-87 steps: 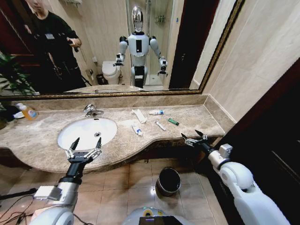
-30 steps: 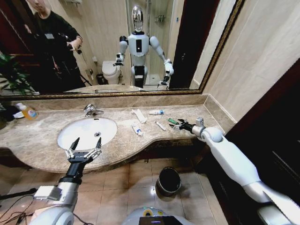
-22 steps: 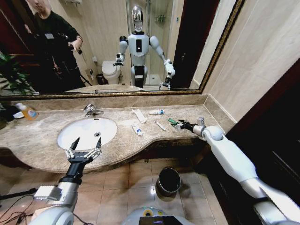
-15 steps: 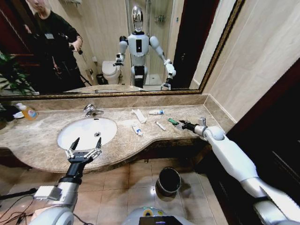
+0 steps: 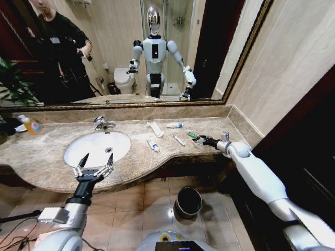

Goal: Pick up the trash from the sink and place it in the trash bin.

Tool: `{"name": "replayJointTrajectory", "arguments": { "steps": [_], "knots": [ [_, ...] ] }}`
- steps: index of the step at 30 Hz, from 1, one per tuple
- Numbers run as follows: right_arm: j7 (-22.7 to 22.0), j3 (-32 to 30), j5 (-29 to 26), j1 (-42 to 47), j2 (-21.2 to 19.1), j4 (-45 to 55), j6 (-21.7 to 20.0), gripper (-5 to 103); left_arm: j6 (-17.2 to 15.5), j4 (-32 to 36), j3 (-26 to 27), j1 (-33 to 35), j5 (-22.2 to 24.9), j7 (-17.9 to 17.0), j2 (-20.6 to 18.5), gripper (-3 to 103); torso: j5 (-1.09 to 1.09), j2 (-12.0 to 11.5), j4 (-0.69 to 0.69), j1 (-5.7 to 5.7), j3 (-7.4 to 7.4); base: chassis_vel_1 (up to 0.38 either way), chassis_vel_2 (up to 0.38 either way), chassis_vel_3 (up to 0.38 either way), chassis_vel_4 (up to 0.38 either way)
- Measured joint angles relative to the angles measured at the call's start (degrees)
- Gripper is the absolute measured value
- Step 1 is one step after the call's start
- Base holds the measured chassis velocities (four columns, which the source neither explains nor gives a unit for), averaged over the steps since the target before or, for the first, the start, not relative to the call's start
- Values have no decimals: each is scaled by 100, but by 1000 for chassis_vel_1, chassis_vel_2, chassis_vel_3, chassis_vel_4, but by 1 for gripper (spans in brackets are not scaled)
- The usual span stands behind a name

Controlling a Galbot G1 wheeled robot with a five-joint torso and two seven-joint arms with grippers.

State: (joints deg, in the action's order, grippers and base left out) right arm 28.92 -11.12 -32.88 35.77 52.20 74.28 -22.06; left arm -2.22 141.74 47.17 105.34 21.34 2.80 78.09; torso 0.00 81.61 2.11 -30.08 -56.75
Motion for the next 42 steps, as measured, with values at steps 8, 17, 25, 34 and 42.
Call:
{"name": "replayJointTrajectory", "arguments": {
  "steps": [8,17,25,34,42],
  "knots": [
    [-2,-29,53,5,15,-35,27,39,0,0,0,0,0,0,0,100,0,0,0,0,0,0,0,0,0],
    [-19,-148,56,76,-14,-27,57,20,0,0,0,0,0,0,0,100,0,0,0,0,0,0,0,0,0],
    [-127,-309,-66,263,-121,252,73,20,0,0,0,0,0,0,0,100,0,0,0,0,0,0,0,0,0],
    [-419,-1333,-619,1613,-638,1762,67,20,0,0,-1,0,0,1,-1,100,-1,0,-1,0,1,0,0,0,0],
    [-606,-2041,-714,3010,-614,3000,231,20,0,0,0,0,0,0,-1,100,-2,0,-1,0,1,0,0,0,0]
  ]
}}
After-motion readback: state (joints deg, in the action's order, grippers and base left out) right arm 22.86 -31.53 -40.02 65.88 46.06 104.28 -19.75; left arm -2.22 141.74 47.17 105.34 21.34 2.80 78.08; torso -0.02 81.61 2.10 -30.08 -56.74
